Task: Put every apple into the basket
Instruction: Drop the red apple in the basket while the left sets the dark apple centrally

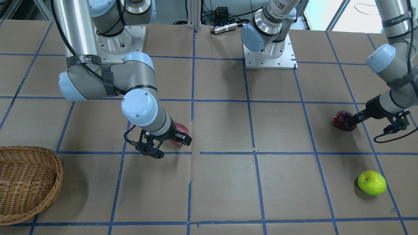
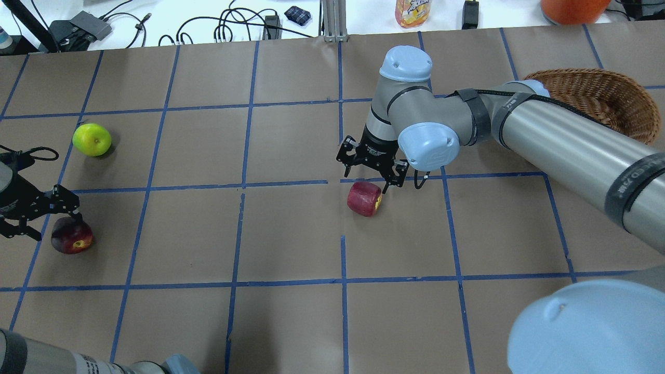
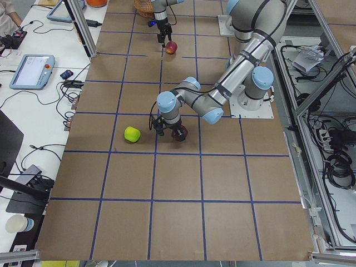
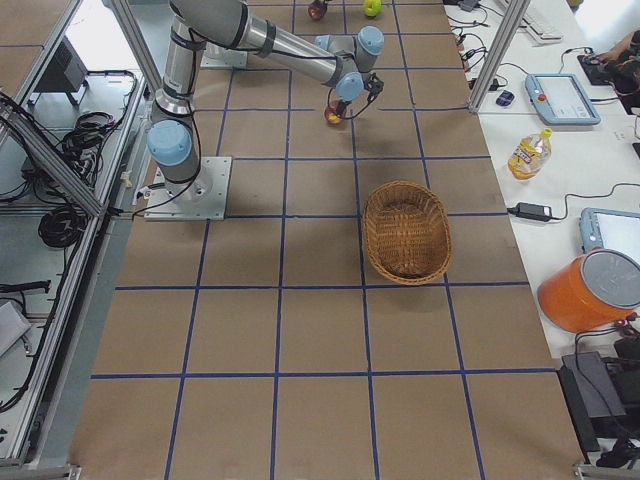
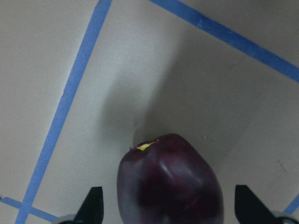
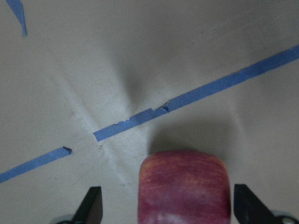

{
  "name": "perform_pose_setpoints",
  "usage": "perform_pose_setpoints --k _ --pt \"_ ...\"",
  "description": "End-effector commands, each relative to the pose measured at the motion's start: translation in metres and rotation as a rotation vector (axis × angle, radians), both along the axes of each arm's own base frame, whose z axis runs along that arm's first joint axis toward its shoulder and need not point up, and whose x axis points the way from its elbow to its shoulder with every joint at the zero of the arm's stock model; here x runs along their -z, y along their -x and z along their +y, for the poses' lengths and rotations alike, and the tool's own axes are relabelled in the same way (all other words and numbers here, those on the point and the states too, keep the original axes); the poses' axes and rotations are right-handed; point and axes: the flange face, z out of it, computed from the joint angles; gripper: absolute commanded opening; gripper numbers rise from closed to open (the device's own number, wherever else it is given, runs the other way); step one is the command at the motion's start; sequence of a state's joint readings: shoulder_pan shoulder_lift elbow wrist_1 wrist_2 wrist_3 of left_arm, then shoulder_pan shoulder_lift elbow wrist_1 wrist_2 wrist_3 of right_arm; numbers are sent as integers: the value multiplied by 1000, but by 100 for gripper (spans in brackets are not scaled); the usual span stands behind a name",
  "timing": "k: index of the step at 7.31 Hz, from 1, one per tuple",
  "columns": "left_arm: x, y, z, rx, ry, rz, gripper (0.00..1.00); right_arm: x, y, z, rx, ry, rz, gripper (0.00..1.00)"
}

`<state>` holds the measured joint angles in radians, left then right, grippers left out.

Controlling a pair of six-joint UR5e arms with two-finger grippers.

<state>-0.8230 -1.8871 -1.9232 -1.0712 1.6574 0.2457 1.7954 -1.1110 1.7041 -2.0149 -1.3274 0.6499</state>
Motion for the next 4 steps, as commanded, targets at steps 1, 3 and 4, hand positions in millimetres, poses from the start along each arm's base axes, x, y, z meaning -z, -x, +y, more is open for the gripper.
perform_pose_setpoints --k 1,3,4 --pt "12 -1 1 -6 -19 5 100 19 -1 12 1 -53 -5 100" --pt "19 -1 1 13 -31 18 85 28 3 22 0 -73 13 94" --pt "14 -4 2 23 -26 18 66 26 4 23 6 -71 16 43"
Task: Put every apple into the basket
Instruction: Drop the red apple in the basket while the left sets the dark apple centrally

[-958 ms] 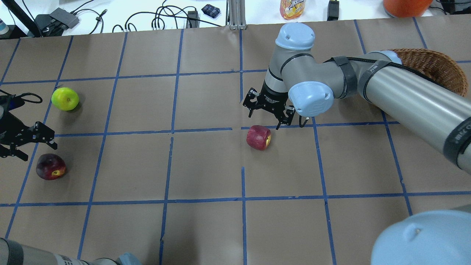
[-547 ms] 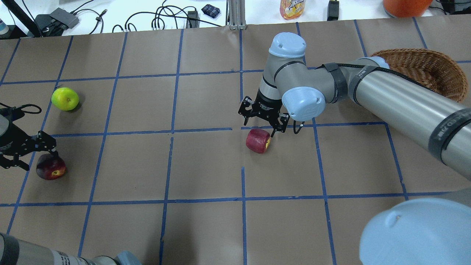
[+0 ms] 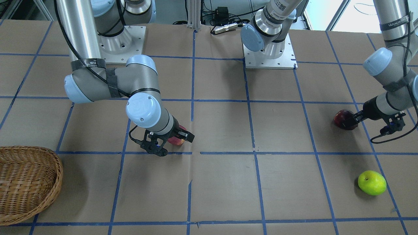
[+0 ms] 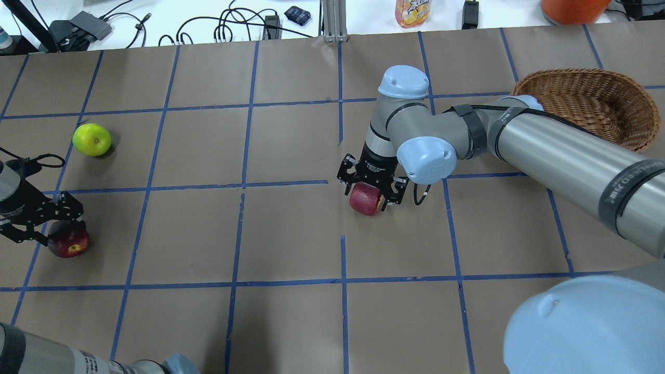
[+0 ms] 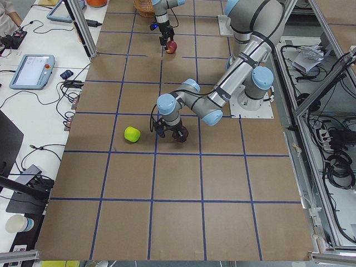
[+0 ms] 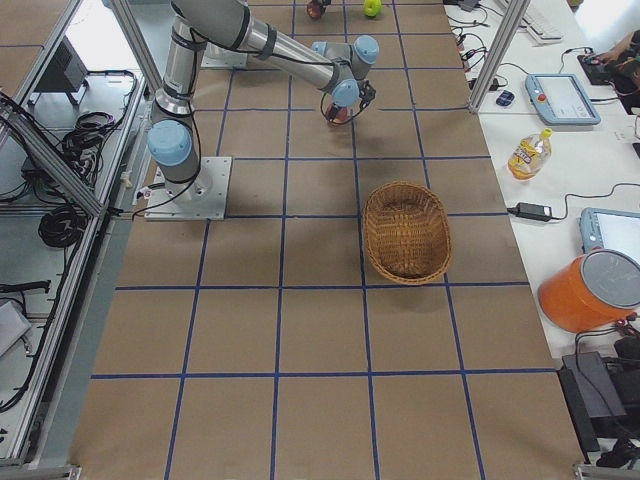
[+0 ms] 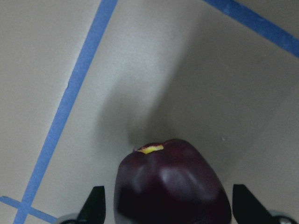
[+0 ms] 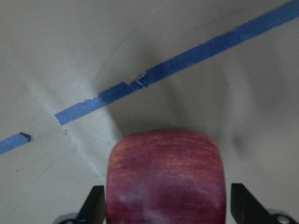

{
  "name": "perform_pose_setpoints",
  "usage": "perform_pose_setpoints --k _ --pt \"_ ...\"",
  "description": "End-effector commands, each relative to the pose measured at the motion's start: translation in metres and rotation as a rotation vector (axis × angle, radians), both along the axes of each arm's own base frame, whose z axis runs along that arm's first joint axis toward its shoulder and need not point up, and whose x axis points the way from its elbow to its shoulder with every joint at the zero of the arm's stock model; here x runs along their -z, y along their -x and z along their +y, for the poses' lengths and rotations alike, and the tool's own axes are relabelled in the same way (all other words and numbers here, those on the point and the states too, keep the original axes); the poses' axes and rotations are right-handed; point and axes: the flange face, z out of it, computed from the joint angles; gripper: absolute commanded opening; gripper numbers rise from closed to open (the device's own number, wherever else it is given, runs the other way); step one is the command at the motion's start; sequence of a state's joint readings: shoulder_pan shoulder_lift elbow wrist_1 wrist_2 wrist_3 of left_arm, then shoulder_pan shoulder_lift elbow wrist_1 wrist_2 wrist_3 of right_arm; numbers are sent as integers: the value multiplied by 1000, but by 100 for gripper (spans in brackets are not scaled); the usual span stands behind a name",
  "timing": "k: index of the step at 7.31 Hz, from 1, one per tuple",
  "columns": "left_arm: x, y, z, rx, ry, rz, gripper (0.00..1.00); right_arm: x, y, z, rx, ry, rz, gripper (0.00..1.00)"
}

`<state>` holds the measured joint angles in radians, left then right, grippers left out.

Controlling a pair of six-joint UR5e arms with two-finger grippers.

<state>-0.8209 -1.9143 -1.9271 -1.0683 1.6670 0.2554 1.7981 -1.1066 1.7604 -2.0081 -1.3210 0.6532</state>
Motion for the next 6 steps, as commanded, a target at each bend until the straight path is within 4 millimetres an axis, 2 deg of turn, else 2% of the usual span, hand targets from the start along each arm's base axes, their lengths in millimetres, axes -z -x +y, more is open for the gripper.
perform_pose_setpoints --k 1,2,3,4,5,6 --pt "-8 -2 3 126 1 30 34 -1 2 0 30 -2 16 0" --pt "-20 4 2 146 -7 30 7 -11 4 -4 24 28 44 0" --pt "-43 10 -5 175 -24 6 0 -34 12 -10 27 70 63 0" --pt "-74 46 -28 258 3 -17 0 -65 30 -21 27 98 65 0" --pt "-103 116 -52 384 20 -26 0 -92 86 -51 37 133 119 0" --pt "-117 195 -66 510 56 14 0 -119 146 -76 27 144 114 0"
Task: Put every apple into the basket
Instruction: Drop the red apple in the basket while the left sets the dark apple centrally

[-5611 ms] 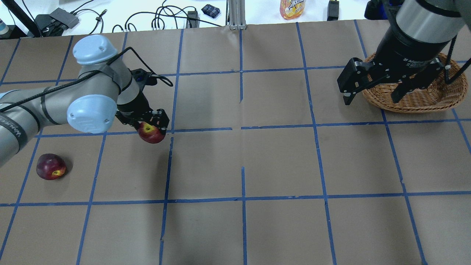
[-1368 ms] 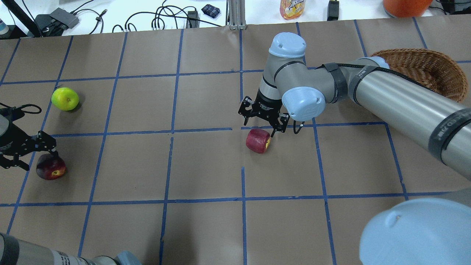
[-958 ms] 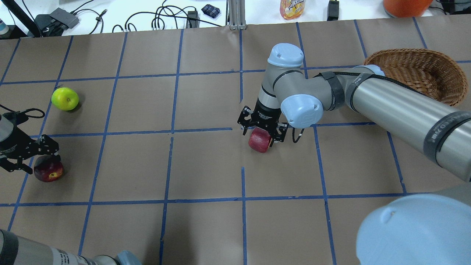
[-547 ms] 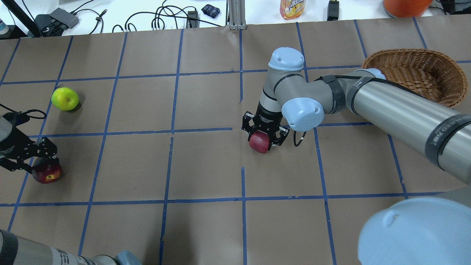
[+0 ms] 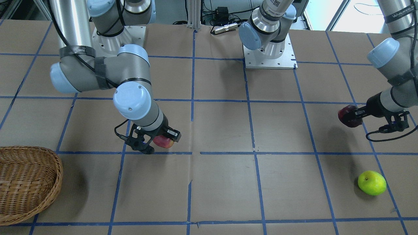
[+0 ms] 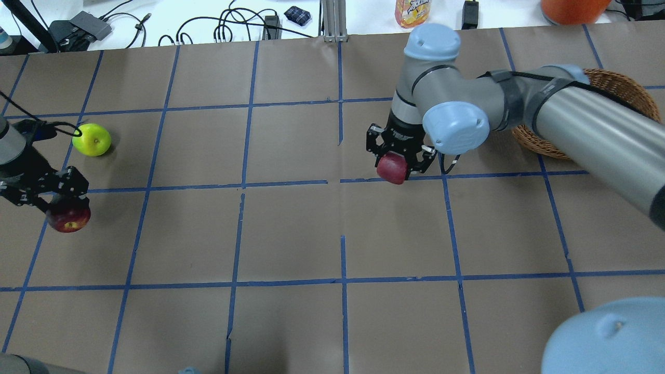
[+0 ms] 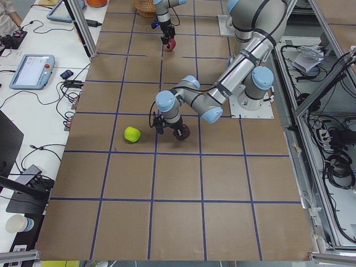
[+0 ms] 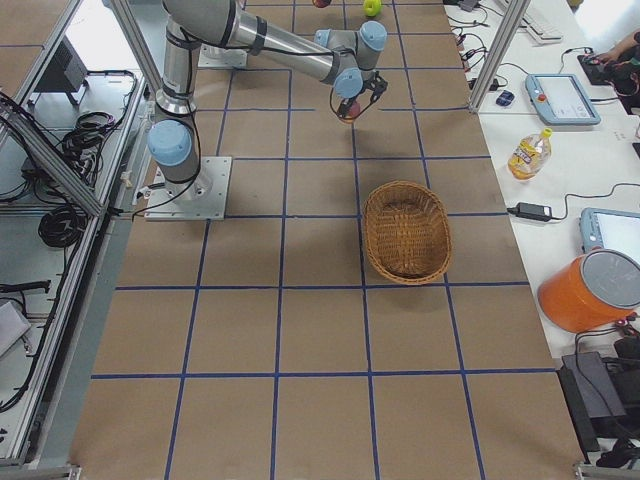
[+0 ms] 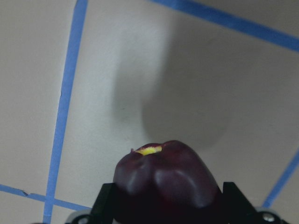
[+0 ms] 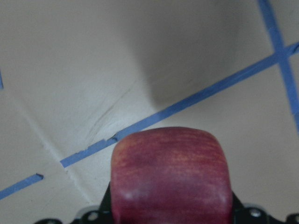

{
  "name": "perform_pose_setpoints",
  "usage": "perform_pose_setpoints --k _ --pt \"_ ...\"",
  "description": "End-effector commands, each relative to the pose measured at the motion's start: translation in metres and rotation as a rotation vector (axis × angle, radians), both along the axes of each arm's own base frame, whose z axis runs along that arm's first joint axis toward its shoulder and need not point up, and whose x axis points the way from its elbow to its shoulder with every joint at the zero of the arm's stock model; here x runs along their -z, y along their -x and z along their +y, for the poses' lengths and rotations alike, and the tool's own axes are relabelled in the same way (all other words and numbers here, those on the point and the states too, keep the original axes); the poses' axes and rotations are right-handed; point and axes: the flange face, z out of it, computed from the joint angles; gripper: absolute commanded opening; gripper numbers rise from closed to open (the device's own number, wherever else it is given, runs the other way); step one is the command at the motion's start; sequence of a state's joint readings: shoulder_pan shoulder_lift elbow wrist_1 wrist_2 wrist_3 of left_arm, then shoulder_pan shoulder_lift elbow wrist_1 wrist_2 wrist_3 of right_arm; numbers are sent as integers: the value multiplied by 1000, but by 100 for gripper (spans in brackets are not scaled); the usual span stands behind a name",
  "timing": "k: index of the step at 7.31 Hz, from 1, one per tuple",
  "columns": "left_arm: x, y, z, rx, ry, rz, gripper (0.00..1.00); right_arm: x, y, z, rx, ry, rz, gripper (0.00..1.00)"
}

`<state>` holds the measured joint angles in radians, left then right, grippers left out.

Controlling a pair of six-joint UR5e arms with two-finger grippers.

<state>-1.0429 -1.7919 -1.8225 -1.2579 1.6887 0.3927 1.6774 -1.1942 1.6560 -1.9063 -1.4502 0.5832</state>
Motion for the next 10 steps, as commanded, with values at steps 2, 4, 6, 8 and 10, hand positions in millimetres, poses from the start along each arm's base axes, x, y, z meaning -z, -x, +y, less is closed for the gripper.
perform_pose_setpoints --k 2,4,6,8,10 --pt "3 224 -32 251 65 177 0 -92 184 -61 -59 24 0 0" --pt "24 346 -35 182 162 199 0 -85 252 -76 -252 4 121 0" --pt "51 438 -23 167 219 200 0 -42 327 -90 -262 13 118 0" --pt "72 472 -27 180 293 221 0 11 358 -108 -264 16 175 0" --pt "76 518 -15 181 283 235 0 37 393 -107 -281 0 186 0"
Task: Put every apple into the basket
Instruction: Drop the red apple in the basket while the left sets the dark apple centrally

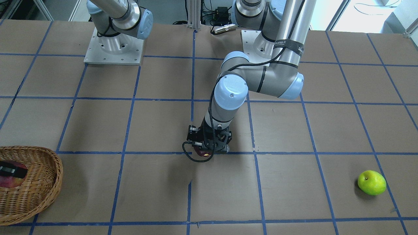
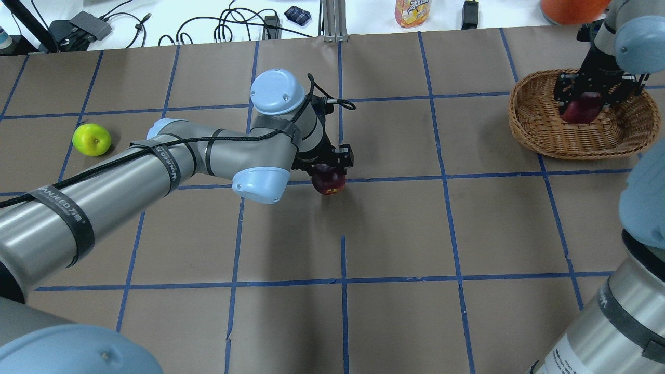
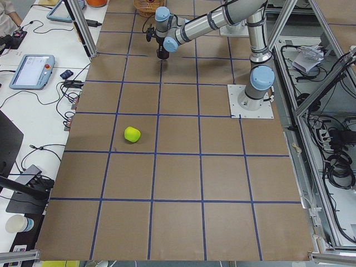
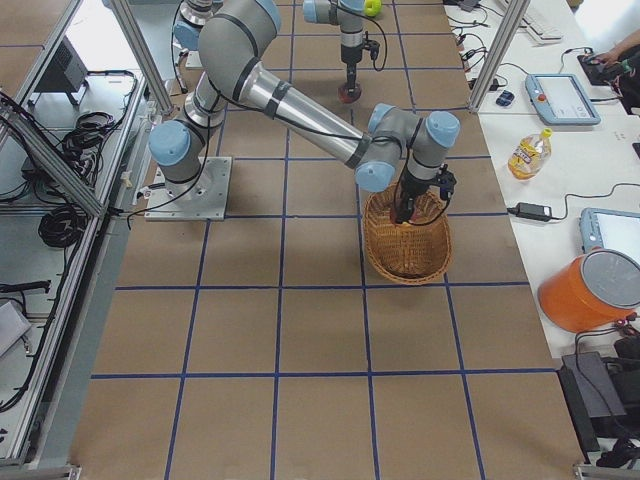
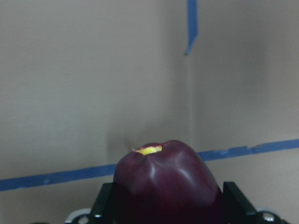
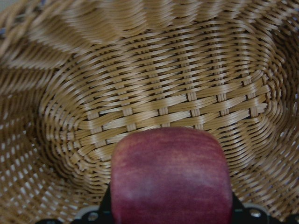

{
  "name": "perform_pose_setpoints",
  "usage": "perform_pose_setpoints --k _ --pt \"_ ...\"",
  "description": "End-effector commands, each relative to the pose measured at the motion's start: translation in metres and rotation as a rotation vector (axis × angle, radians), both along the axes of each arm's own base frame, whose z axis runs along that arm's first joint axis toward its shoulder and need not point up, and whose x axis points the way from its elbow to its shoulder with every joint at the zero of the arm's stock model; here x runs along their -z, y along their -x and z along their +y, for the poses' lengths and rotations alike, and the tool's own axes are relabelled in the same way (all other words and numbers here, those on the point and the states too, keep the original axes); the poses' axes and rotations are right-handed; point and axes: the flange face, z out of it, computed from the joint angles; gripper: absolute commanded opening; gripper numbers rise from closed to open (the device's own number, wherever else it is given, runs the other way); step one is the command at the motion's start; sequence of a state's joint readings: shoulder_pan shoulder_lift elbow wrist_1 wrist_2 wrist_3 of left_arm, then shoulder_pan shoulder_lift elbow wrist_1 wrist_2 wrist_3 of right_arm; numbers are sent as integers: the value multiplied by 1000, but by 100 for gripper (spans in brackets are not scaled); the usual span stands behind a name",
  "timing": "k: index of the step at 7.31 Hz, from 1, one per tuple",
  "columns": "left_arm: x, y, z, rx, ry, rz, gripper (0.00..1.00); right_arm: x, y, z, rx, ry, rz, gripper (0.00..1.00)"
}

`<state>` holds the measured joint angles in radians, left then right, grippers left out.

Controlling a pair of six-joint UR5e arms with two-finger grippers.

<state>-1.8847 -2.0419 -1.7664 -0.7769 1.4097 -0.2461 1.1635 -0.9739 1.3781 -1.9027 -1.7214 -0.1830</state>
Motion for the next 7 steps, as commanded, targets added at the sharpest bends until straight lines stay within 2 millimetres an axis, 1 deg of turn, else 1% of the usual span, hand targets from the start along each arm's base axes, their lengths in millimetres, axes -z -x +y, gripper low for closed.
perform_pose_setpoints --k 1,2,3,4,5,6,7 --pt "8 29 4 0 0 5 93 26 22 -1 16 -12 5 22" --pt "3 27 2 8 7 10 100 29 22 -2 18 -12 -1 78" --pt "-8 26 2 9 17 7 100 27 20 -2 15 -15 -4 100" --pt "-23 8 -6 3 12 -6 100 22 20 0 15 -22 -6 100" --pt "-37 -53 -20 32 -60 -40 100 5 12 0 6 -20 -7 100" --pt "-51 -126 -36 34 -103 -58 100 -33 -8 9 -9 -27 -29 100" --pt "-70 -197 -48 31 -104 -91 100 -78 -53 19 -21 -14 -95 100"
